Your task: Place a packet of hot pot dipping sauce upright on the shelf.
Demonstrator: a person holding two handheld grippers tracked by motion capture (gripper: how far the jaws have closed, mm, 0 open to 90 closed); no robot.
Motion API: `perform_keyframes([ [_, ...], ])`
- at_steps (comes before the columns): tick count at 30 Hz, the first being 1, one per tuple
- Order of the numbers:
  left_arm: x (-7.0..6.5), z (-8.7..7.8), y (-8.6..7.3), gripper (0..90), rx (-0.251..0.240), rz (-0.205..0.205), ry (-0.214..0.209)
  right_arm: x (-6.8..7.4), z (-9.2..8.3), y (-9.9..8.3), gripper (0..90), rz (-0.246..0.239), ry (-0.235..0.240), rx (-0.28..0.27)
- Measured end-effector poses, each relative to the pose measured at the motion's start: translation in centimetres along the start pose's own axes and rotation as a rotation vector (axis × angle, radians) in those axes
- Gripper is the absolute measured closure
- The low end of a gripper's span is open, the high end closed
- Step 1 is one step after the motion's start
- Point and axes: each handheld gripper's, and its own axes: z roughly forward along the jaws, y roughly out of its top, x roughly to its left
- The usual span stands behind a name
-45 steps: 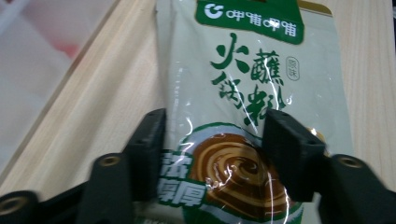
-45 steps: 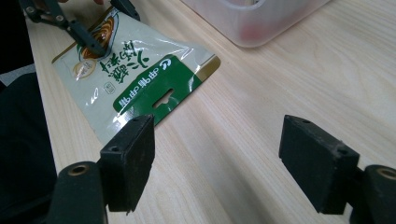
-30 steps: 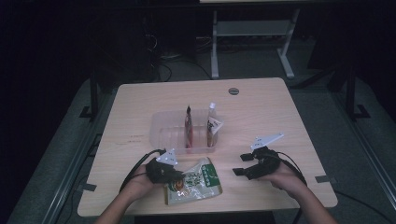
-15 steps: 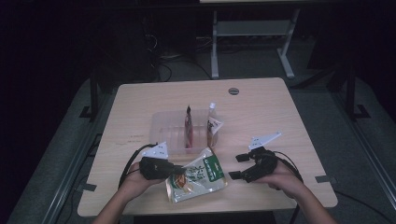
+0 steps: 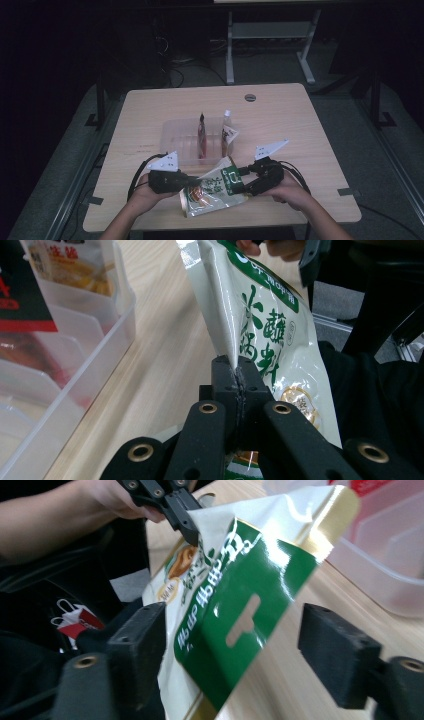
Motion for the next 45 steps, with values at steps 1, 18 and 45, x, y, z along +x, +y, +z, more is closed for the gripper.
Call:
perform_keyframes([
  [1, -0.1, 0.0, 0.1, 89.8, -0.001, 0.005, -0.001, 0.1, 0.1, 0.0, 33.1, -0.002, 0.007, -0.004],
  [18, -0.4, 0.4, 0.4, 89.6, -0.014, 0.040, 0.012, 0.2, 0.1, -0.2, 71.3, -0.001, 0.103, -0.020],
  [45, 0.3, 1.2, 0.2, 61.0, -0.024, 0.011, 0.090, 0.7, -0.5, 0.3, 90.0, -0.055, 0.156, -0.117],
])
